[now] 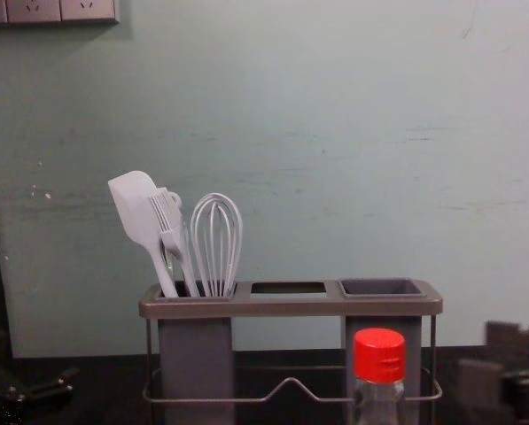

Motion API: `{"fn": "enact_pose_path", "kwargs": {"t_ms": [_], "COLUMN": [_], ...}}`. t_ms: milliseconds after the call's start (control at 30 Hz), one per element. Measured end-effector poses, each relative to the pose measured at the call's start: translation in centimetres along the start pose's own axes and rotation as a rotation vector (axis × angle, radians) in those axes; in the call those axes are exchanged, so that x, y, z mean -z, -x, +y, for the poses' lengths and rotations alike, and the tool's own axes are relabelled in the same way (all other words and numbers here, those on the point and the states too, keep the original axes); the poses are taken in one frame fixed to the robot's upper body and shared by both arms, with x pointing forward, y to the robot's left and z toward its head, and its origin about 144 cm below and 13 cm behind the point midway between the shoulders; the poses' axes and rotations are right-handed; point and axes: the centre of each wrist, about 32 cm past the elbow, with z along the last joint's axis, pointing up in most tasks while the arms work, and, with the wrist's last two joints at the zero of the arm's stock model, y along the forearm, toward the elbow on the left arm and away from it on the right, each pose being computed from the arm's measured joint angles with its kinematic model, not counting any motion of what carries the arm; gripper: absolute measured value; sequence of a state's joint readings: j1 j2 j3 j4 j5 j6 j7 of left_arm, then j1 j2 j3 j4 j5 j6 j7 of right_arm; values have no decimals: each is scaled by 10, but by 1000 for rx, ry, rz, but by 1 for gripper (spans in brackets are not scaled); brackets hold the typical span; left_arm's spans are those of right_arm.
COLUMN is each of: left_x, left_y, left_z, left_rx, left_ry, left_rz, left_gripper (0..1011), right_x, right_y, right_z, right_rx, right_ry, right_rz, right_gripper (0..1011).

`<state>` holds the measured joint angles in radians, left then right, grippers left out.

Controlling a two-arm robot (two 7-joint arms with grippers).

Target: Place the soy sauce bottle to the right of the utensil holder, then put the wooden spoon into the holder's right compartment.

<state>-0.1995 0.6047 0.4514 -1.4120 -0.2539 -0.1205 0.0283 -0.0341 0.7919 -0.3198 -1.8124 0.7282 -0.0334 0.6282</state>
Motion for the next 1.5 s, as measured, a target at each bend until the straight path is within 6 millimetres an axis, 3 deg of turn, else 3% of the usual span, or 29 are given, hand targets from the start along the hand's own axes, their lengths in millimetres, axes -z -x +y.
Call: {"fn": "enact_pose_path", "kwargs": {"t_ms": [367,733,1067,1500], "left_x": [0,0,0,0], "left_y": [0,0,0,0], "left_z": [0,0,0,0], "left_rx": [0,0,0,0], "left_ry": [0,0,0,0], "left_rz": [0,0,0,0], "left_gripper": [1005,1005,1005,1005], "right_x": [-5,-12,-13,-8], "right_y": [-2,1,2,5], "right_z": [41,66,78,76], "right_rx": [43,74,78,80], "right_ry": [59,68,86,90], "right_rz": [8,-3,-34,-32], "right_gripper": [1006,1006,1006,1006]}}
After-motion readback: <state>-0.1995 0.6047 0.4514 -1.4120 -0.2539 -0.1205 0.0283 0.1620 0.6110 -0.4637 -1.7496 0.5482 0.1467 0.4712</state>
